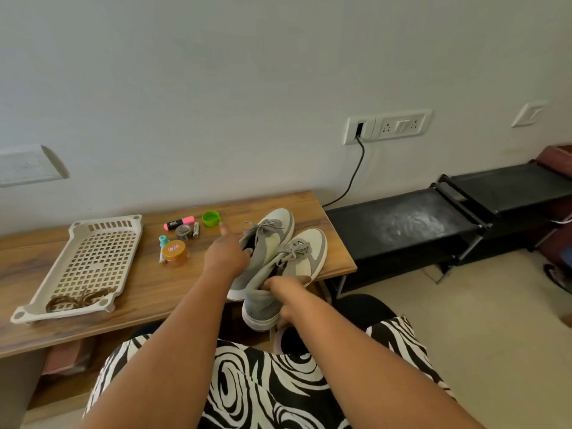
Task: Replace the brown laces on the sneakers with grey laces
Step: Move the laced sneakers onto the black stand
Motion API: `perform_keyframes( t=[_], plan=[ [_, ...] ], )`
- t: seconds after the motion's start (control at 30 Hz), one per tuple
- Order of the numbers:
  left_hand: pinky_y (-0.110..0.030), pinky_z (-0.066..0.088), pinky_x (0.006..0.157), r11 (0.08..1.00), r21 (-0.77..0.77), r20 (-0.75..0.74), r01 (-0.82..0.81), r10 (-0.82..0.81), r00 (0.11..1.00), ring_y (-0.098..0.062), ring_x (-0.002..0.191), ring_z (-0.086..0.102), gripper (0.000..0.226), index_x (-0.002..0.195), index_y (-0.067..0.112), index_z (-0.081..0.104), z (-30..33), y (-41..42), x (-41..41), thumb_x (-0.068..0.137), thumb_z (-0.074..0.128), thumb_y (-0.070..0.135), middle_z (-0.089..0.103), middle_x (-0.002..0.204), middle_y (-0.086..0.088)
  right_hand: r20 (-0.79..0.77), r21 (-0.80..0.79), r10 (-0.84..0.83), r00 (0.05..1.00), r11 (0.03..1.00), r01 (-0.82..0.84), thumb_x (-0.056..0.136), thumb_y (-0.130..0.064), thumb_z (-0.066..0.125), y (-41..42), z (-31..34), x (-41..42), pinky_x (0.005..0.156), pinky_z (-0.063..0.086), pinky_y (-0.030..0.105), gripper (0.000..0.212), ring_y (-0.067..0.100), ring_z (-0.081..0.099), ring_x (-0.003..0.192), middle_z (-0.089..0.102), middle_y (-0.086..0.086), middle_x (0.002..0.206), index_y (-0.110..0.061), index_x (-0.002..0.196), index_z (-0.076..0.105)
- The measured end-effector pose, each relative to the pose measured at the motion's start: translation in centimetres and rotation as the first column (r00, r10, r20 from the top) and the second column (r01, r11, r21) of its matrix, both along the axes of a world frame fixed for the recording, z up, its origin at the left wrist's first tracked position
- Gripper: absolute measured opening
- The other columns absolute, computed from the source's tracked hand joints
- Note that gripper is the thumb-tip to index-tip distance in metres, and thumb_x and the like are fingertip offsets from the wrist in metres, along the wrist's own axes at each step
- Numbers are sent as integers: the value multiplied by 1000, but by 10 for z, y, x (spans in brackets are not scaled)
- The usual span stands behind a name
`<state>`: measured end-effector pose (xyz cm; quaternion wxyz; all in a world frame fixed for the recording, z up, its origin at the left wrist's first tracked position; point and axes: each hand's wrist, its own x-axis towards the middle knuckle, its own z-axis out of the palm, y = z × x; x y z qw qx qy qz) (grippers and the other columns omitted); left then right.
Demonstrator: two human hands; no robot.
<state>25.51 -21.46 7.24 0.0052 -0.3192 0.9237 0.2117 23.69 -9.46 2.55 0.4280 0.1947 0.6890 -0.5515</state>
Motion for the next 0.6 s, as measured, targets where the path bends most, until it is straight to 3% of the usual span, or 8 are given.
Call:
perform_keyframes(
  t=[0.03, 0.07, 0.1, 0.13, 0.2, 0.27, 0.4, 0.6],
  plan=[
    [-40, 51, 81, 998, 46, -29, -50, 52, 998, -34, 108, 61, 86, 151, 1, 14, 0, -5, 2, 91, 65, 37, 62, 118, -20, -51, 79, -122, 991, 989, 126, 77, -26, 72, 2, -17, -1, 106, 38, 58, 94, 40, 35, 138, 31, 16, 153, -23, 153, 16],
    [-40, 53, 82, 992, 82, -57, -94, 99, 993, -34, 108, 61, 88, 150, 1, 19, -1, -12, 3, 88, 69, 39, 61, 119, -20, -151, 292, 115, 982, 954, -67, 90, -34, 61, 1, -33, -4, 109, 30, 60, 78, 39, 29, 141, 29, 13, 154, -20, 153, 17],
    [-41, 54, 85, 984, 119, -59, -129, 137, 989, -34, 112, 59, 89, 148, 2, 23, 0, -17, 4, 85, 72, 40, 58, 126, -21, -142, 548, 501, 854, 758, -354, 96, -40, 51, -2, -31, -6, 112, 23, 62, 69, 38, 25, 143, 29, 11, 154, -16, 152, 19],
    [-43, 54, 87, 973, 174, -35, -153, 162, 986, -34, 117, 55, 87, 148, 4, 26, -2, -21, 4, 84, 73, 38, 53, 133, -20, -120, 644, 607, 785, 650, -404, 99, -44, 42, -3, -26, -9, 114, 20, 62, 64, 36, 22, 144, 28, 10, 155, -16, 152, 20],
    [-44, 53, 85, 912, 372, 56, -170, 160, 985, -35, 120, 51, 72, 148, 9, 33, -1, -23, 5, 88, 67, 26, 47, 141, -18, -243, 354, 100, 965, 935, -8, 100, -32, 36, 4, -22, -18, 110, 33, 45, 60, 34, 25, 144, 25, 11, 157, -17, 154, 14],
    [-47, 52, 91, 823, 547, 89, -156, 128, 988, -35, 117, 52, 62, 148, 15, 37, -2, -21, 7, 91, 58, 13, 50, 135, -16, -159, -1, -235, 959, 971, 238, 96, -11, 44, 13, 8, -13, 93, 42, 36, 68, 37, 35, 138, 25, 17, 155, -14, 153, 8],
    [-46, 50, 87, 759, 636, 114, -138, 85, 990, -30, 111, 51, 51, 138, 19, 44, 3, -17, 10, 90, 60, 9, 51, 126, -10, -221, -72, -280, 934, 960, 271, 96, -7, 46, 19, 22, -30, 102, 41, 45, 60, 37, 45, 129, 36, 20, 149, -6, 151, 21],
    [-53, 45, 88, 568, 766, 226, -299, 197, 954, -35, 122, 45, 53, 134, 16, 44, 4, -15, 8, 86, 64, 27, 42, 137, -8, -182, 83, -38, 982, 995, 54, 97, -10, 48, 25, 28, -41, 95, 42, 35, 48, 24, 44, 100, 47, 12, 123, -5, 142, 33]
  ],
)
